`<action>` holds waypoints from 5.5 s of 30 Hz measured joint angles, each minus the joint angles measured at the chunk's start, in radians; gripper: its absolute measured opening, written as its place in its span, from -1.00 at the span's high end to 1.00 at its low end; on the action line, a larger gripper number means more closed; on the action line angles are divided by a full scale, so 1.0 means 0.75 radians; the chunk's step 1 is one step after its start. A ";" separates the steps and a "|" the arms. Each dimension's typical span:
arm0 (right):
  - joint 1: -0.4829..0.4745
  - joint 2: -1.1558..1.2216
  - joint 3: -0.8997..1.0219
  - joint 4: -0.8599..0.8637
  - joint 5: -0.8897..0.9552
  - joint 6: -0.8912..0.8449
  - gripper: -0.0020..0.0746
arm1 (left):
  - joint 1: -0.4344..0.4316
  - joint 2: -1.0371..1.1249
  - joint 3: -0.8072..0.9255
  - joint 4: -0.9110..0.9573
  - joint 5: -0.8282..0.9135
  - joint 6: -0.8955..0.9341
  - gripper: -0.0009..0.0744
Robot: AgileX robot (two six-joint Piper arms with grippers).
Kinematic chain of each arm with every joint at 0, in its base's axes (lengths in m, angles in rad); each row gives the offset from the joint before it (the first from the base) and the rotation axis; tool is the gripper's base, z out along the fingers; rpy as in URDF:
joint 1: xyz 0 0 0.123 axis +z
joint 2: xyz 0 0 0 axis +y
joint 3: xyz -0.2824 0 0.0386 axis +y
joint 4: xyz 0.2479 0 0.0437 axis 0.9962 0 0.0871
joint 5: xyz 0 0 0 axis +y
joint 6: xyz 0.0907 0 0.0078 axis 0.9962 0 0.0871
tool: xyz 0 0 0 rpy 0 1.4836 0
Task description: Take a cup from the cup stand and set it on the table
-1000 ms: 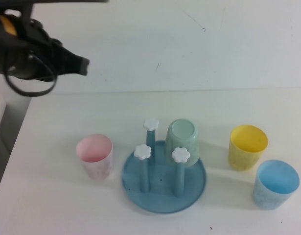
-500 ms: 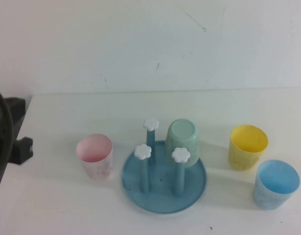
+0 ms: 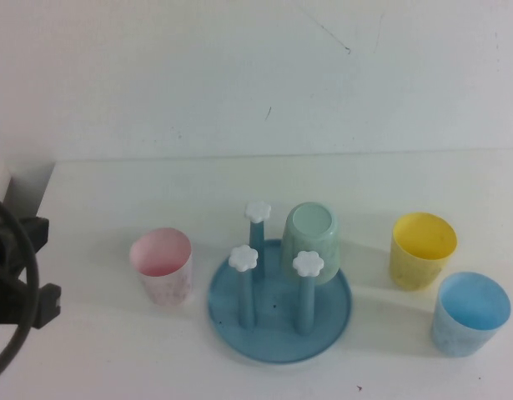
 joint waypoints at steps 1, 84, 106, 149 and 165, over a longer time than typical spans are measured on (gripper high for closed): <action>0.000 0.000 0.000 0.000 0.000 0.000 0.95 | 0.000 0.000 0.000 0.000 0.014 0.000 0.98; 0.000 0.000 0.002 0.002 0.060 0.000 0.95 | 0.389 -1.009 1.016 -0.163 -0.233 0.030 0.98; -0.180 -0.169 0.162 -0.043 -0.146 0.000 0.95 | 0.389 -1.009 1.016 -0.160 -0.233 0.030 0.98; -0.574 -0.478 0.647 0.204 -0.459 -0.020 0.95 | 0.389 -1.009 1.016 -0.158 -0.233 0.030 0.98; -0.574 -0.478 0.647 0.204 -0.459 -0.023 0.95 | 0.389 -1.009 1.016 -0.158 -0.233 0.030 0.98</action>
